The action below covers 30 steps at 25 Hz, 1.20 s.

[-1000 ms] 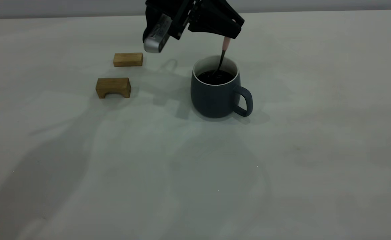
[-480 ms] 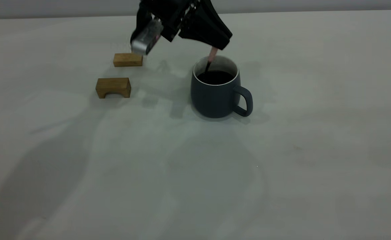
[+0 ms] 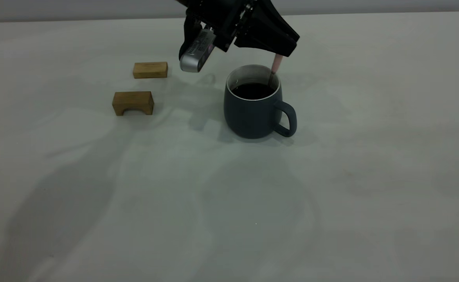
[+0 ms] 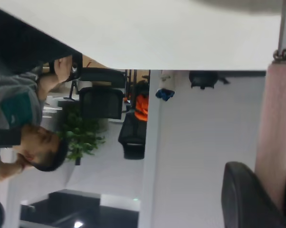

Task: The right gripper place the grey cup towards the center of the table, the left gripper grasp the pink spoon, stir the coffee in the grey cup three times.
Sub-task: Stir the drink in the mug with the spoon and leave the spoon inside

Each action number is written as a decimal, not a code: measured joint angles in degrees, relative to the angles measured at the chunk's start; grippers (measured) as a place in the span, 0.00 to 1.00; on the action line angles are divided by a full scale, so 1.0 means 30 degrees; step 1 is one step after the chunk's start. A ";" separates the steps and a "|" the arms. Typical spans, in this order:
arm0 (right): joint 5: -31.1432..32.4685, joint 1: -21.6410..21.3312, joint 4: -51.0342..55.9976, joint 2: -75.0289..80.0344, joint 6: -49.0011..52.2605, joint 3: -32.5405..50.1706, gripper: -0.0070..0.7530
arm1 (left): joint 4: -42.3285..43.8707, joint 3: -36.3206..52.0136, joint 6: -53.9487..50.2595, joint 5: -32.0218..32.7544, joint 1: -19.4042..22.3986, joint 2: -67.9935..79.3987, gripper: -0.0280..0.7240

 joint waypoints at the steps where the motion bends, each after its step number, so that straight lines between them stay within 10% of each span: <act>1: 0.0000 0.0000 0.0000 0.0000 0.0000 0.0000 0.32 | 0.0328 0.0000 -0.0647 0.0000 -0.0013 -0.0019 0.24; 10: 0.0000 0.0000 0.0022 0.0000 0.0000 0.0000 0.32 | 0.5072 -0.1252 -0.1981 0.0000 -0.0004 -0.0630 0.24; 24: 0.0000 0.0000 0.0022 0.0000 0.0000 0.0000 0.32 | 0.3435 -0.1482 0.1648 0.0000 -0.0315 -0.0337 0.25; 30: 0.0000 0.0000 0.0040 0.0000 0.0000 0.0000 0.32 | 0.3982 -0.1977 0.1735 0.0000 -0.0394 -0.0299 0.57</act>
